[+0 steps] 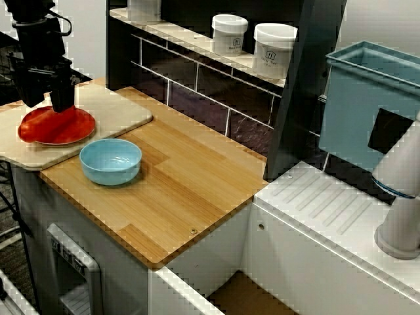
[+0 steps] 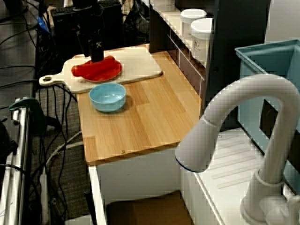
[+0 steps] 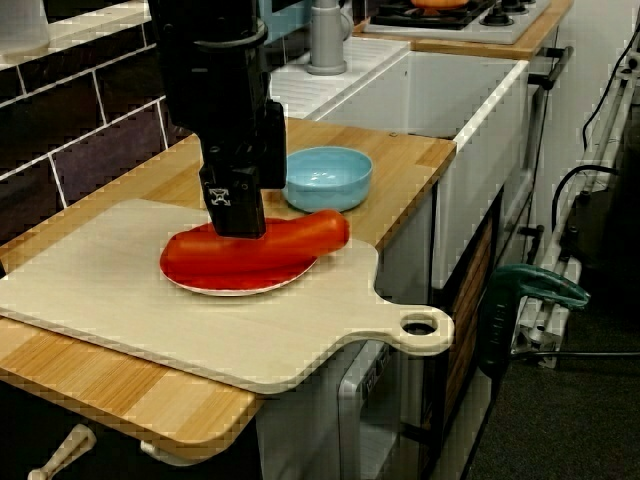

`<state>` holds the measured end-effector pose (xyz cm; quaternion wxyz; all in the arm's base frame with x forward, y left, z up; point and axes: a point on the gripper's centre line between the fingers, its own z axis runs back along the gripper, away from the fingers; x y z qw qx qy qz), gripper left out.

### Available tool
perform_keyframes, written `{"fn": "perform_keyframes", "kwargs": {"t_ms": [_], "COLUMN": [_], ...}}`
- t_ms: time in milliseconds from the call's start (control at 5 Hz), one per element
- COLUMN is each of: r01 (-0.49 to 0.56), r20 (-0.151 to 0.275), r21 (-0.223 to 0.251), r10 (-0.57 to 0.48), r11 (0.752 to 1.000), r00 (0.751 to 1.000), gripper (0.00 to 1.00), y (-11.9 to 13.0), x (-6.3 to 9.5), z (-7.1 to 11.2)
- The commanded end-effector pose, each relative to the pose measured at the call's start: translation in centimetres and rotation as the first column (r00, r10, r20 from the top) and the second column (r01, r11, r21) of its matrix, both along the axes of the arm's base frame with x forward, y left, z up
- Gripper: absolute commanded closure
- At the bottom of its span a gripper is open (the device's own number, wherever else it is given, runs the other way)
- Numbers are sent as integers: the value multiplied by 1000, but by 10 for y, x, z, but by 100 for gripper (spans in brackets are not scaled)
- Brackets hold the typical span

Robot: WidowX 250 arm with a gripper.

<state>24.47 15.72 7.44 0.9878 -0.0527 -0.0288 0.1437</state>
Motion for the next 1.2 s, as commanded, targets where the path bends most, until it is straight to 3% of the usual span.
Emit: {"fn": "perform_keyframes", "kwargs": {"t_ms": [0, 1000], "r01": [222, 187], "r20": [92, 83], "r21": [124, 187], "r10": [-234, -205], "r11": [967, 964], "r00": [968, 975], "gripper": [0, 0], "y": [-24, -47], "x": [-8, 11], "z": [9, -29]}}
